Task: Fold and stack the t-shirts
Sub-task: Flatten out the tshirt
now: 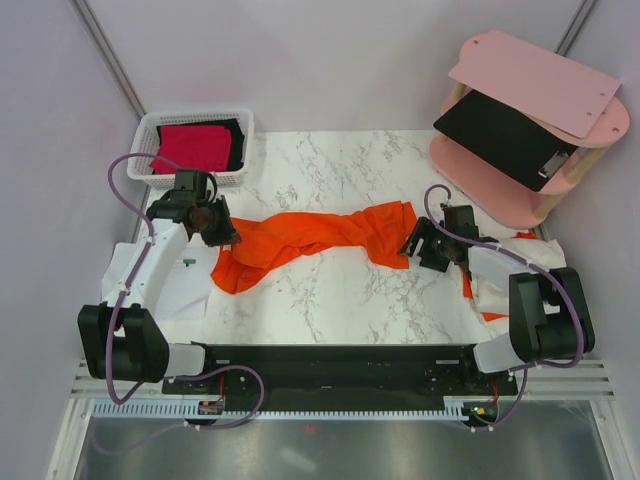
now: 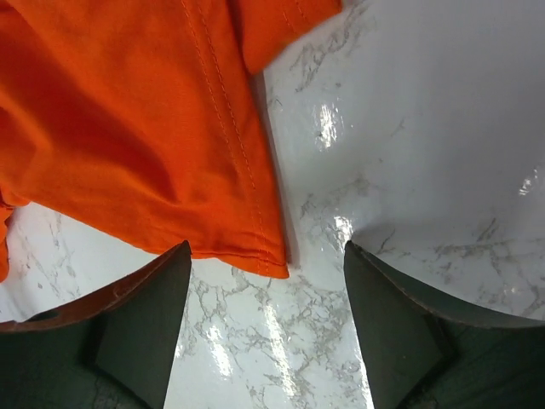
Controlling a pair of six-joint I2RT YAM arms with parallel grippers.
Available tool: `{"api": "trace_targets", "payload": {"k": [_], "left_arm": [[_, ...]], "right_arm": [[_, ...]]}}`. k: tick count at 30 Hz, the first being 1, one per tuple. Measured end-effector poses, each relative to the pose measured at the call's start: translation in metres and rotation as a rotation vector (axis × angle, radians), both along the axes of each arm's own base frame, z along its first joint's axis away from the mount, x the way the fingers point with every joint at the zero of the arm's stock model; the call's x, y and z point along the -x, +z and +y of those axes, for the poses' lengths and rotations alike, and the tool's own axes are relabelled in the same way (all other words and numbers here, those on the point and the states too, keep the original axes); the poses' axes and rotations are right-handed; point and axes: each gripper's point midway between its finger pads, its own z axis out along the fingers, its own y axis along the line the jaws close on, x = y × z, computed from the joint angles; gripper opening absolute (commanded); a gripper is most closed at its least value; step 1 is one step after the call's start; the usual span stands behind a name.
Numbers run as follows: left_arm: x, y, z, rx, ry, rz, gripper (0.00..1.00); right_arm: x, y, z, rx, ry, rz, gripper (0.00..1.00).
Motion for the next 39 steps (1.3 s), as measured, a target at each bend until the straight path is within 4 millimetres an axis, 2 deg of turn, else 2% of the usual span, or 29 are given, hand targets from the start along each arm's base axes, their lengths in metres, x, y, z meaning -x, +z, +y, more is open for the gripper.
{"api": "trace_targets", "payload": {"k": [6,15,18,19,20,21,22,24,26,30,32,34,36,39], "left_arm": [[0.002,-0.003,0.0,-0.002,0.001,0.007,0.02],[0.001,-0.004,0.001,-0.004,0.002,0.004,0.02],[0.0,-0.004,0.001,-0.004,0.002,0.005,0.02],[0.0,-0.004,0.001,-0.004,0.002,0.007,0.02],[0.0,-0.005,0.001,-0.005,0.002,0.01,0.02],[0.0,-0.006,0.001,-0.005,0.002,0.012,0.02],[0.0,-0.006,0.001,-0.005,0.002,0.013,0.02],[0.0,-0.006,0.001,-0.005,0.002,0.012,0.02],[-0.002,-0.003,0.001,-0.004,0.002,0.004,0.02],[-0.01,0.009,0.0,-0.004,0.003,-0.029,0.02],[-0.014,0.019,0.0,-0.004,0.003,-0.053,0.02],[-0.02,0.034,0.0,-0.003,0.003,-0.086,0.02],[-0.028,0.058,0.0,-0.004,-0.002,-0.138,0.02],[-0.038,0.103,0.0,-0.001,-0.007,-0.25,0.02]], "right_arm": [[-0.007,0.001,0.003,-0.021,0.004,-0.039,0.77],[-0.013,-0.002,0.021,-0.086,0.032,-0.049,0.66],[-0.017,-0.004,0.04,-0.104,0.08,-0.046,0.54],[-0.02,-0.005,0.05,-0.109,0.102,-0.044,0.32],[-0.022,-0.006,0.061,-0.11,0.129,-0.042,0.17],[-0.023,-0.01,0.069,-0.101,0.155,-0.039,0.07],[-0.021,-0.015,0.079,-0.104,0.175,-0.018,0.0],[-0.021,-0.018,0.095,-0.116,0.208,-0.005,0.0],[-0.021,-0.017,0.102,-0.102,0.221,-0.013,0.0],[-0.013,-0.012,0.093,-0.03,0.21,-0.012,0.0],[-0.01,0.001,0.082,0.02,0.195,-0.029,0.0],[-0.012,0.029,0.072,0.064,0.18,-0.088,0.0],[-0.024,0.076,0.065,0.091,0.161,-0.208,0.0],[-0.044,0.174,0.056,0.114,0.114,-0.452,0.0]]}}
